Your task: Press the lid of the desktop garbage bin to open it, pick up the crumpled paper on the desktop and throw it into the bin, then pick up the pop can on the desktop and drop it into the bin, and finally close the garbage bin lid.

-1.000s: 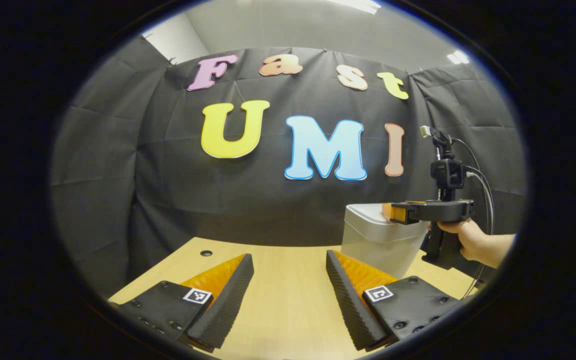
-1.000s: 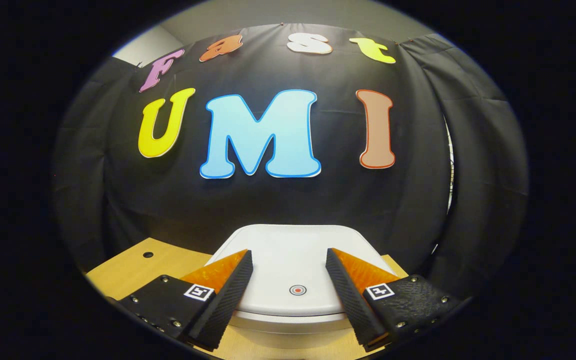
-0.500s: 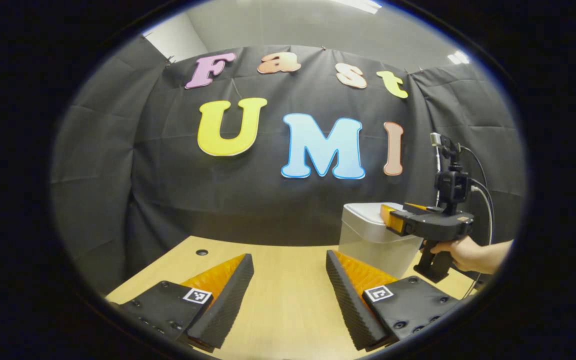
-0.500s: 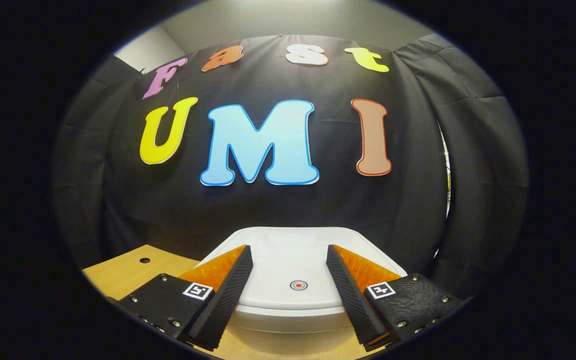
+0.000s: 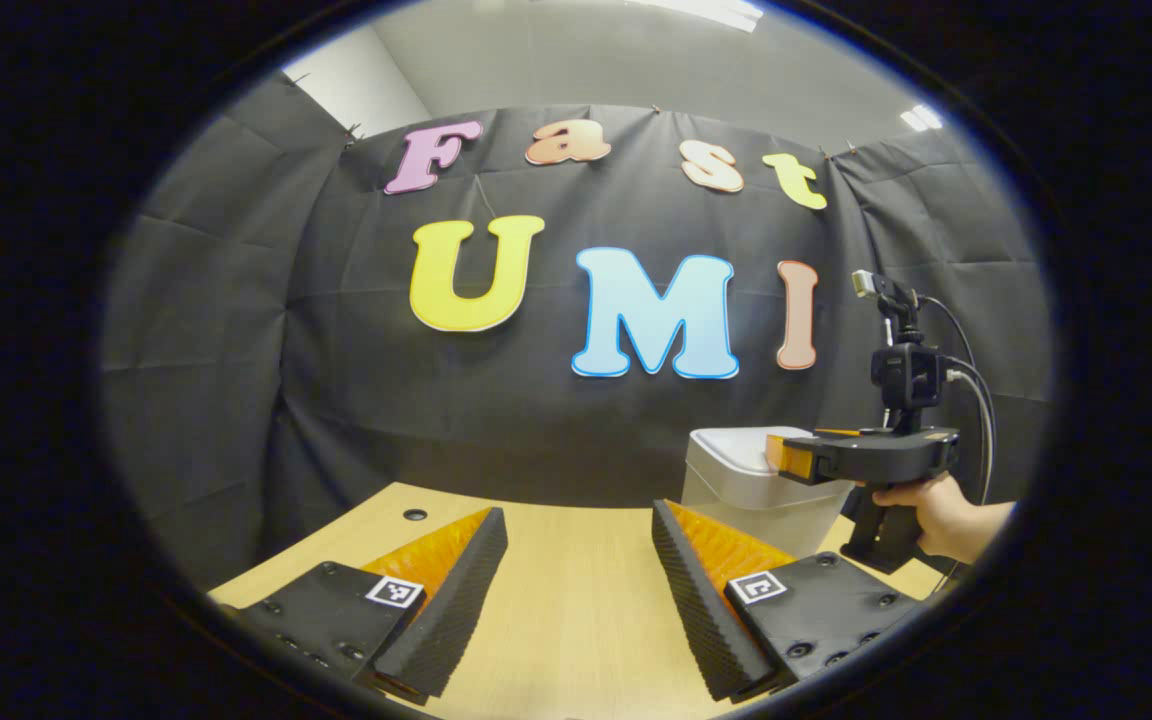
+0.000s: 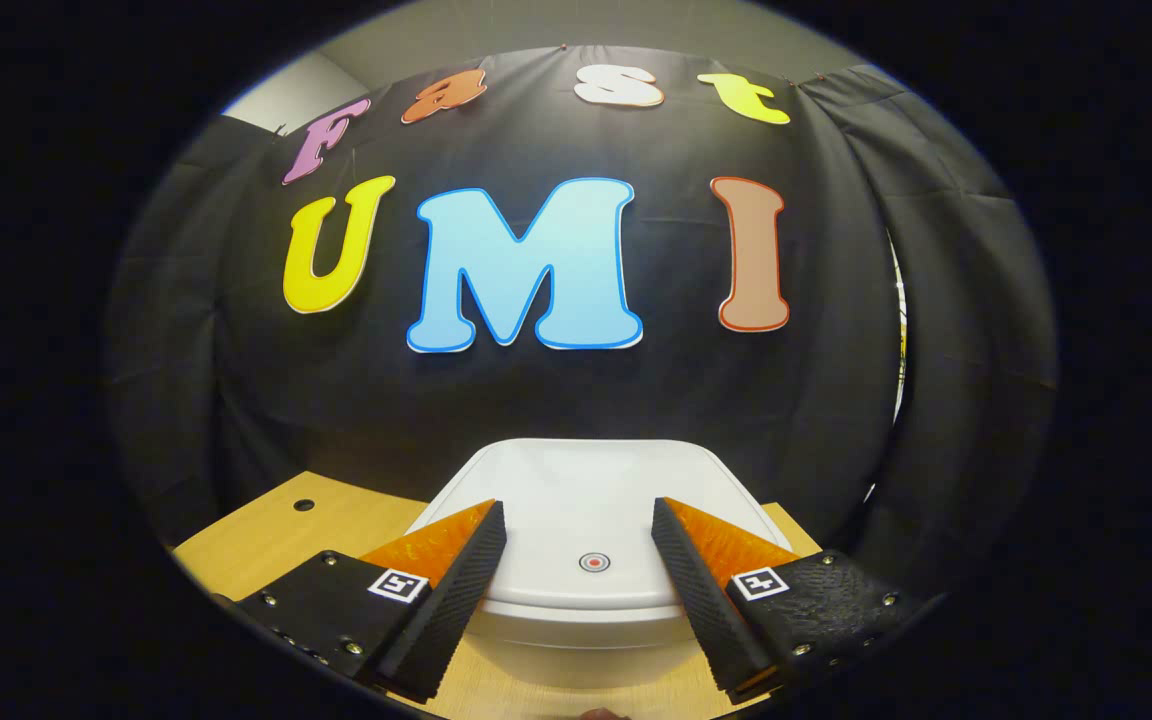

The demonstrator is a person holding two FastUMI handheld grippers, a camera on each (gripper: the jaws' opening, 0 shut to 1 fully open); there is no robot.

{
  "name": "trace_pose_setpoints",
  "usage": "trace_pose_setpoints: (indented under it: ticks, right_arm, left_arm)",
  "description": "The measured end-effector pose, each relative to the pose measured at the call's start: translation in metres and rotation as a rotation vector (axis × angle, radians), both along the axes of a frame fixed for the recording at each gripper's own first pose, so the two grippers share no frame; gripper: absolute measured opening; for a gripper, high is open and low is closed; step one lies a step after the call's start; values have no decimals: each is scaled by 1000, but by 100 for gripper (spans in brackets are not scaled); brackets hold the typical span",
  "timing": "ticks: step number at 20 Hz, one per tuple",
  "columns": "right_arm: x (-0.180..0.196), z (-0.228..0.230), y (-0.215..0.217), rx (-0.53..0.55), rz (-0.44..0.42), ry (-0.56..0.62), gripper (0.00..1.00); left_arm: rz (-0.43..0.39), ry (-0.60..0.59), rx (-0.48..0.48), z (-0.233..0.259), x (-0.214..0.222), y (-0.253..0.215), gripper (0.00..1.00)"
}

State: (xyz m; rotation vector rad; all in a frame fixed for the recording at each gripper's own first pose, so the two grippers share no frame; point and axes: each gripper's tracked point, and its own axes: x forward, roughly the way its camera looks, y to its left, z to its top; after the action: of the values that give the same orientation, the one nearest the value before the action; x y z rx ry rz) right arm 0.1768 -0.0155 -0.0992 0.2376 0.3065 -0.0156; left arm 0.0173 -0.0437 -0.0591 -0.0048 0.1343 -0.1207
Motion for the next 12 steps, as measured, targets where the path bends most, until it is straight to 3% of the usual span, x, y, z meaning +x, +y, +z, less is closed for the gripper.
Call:
trace_pose_setpoints:
  ticks: [6,12]
  right_arm:
    - [-69,12,10,-32,91,-30,94]
    - [-133,35,2,-42,69,-83,94]
  left_arm:
    - [27,-10,35,-4,-11,-16,95]
    - [-2,-27,26,-2,-11,-31,95]
